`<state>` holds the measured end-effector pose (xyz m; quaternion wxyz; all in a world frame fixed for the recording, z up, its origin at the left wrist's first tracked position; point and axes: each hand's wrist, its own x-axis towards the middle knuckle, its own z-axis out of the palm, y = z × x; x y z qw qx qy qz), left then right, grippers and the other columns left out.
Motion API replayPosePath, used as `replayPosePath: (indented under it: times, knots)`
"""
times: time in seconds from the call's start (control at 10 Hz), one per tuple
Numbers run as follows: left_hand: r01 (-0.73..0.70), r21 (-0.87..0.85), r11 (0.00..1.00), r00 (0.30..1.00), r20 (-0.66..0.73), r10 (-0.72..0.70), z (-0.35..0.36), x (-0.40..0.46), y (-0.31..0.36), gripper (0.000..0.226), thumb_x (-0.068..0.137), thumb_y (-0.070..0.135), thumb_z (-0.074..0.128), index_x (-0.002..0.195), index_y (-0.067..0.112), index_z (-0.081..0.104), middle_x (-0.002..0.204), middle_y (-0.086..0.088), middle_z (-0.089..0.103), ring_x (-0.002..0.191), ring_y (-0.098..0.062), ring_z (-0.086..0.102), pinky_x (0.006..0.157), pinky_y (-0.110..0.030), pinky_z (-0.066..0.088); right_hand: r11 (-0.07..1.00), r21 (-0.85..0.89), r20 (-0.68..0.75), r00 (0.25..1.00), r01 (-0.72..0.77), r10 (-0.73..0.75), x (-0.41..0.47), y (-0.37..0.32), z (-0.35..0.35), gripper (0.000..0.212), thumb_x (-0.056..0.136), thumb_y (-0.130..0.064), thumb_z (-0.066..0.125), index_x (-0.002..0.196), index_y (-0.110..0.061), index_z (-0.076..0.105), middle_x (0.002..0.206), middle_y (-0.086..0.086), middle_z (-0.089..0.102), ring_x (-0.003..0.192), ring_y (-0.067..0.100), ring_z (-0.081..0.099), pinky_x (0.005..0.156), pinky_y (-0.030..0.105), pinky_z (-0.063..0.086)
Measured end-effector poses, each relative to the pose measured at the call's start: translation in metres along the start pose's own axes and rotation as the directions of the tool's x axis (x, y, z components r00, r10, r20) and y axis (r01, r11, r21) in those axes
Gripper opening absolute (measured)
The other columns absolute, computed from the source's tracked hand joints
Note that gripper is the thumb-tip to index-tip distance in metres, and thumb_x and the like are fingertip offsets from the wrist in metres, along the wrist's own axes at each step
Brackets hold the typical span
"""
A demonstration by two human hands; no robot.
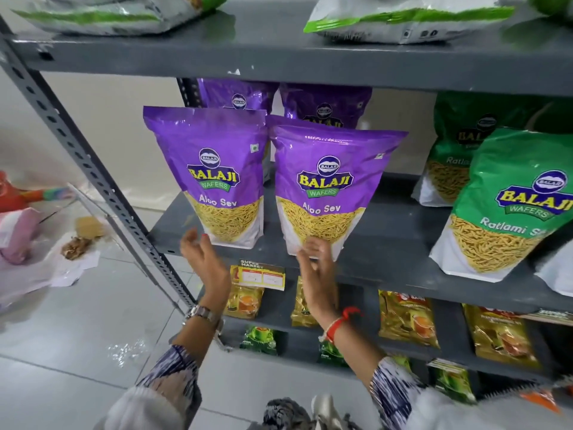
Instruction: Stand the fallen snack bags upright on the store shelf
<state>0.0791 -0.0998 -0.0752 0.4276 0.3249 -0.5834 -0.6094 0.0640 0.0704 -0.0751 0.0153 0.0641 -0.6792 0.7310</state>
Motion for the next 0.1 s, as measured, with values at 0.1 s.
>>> replayPosePath:
  times: [0.1]
  knots:
    - [0.015, 0.001, 1.000, 0.996, 0.083, -0.015, -0.0048, 0.0232, 0.0109, 0.046, 0.095, 0.024, 0.034, 0.140, 0.015, 0.028, 0.137, 0.003, 0.034, 0.121, -0.005, 0.034, 0.088, 0.000, 0.032, 0.994, -0.088, 0.252, 0.964, -0.066, 0.087, 0.0131, -0.0056, 0.0409, 0.053, 0.078, -0.037, 0.058, 0.126, -0.017, 0.046, 0.130, 0.005, 0.051, 0.110, 0.009, 0.053, 0.081, 0.008, 0.044]
